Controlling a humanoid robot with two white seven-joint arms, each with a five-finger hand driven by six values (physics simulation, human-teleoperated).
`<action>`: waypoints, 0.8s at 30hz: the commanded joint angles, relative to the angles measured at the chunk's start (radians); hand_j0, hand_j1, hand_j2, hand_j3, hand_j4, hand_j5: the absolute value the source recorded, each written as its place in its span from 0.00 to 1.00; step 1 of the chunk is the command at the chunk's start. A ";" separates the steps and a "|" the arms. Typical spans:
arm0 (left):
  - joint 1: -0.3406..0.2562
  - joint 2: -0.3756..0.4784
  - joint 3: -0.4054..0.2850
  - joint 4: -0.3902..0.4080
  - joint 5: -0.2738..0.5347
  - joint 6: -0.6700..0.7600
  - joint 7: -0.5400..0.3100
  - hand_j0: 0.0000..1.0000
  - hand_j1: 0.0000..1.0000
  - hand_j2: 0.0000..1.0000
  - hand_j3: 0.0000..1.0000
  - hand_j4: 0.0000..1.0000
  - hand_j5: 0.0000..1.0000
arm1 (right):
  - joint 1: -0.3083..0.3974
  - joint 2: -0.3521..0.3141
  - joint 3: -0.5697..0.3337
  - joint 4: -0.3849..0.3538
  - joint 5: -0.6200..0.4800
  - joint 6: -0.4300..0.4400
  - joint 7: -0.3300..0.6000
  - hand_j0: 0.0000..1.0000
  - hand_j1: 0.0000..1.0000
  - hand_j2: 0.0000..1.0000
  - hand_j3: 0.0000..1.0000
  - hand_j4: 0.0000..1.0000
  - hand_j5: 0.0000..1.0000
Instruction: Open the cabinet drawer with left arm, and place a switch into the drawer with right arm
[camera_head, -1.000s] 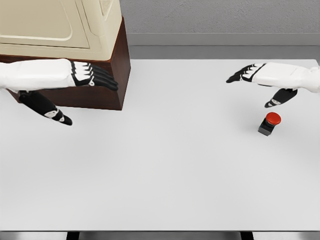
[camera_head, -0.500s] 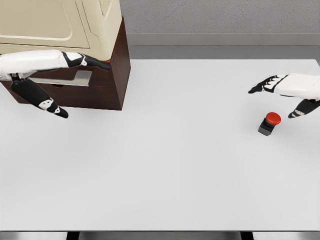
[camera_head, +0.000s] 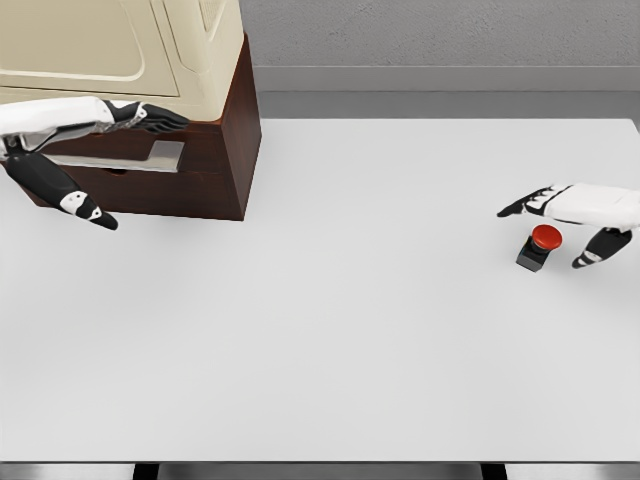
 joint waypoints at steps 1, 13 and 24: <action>-0.002 -0.004 0.000 0.000 0.004 0.147 0.000 1.00 1.00 1.00 1.00 1.00 1.00 | 0.000 0.022 0.000 0.020 0.018 0.003 0.000 1.00 1.00 1.00 1.00 1.00 1.00; 0.005 -0.042 0.010 0.009 -0.056 0.149 0.000 1.00 1.00 1.00 1.00 1.00 1.00 | 0.002 0.062 0.006 0.069 0.034 0.002 0.000 0.96 0.96 0.96 0.96 0.96 0.96; 0.018 -0.048 0.031 0.048 -0.187 0.148 0.000 1.00 1.00 1.00 1.00 1.00 1.00 | 0.011 0.055 0.004 0.059 0.034 -0.026 0.000 0.75 0.75 0.75 0.75 0.75 0.75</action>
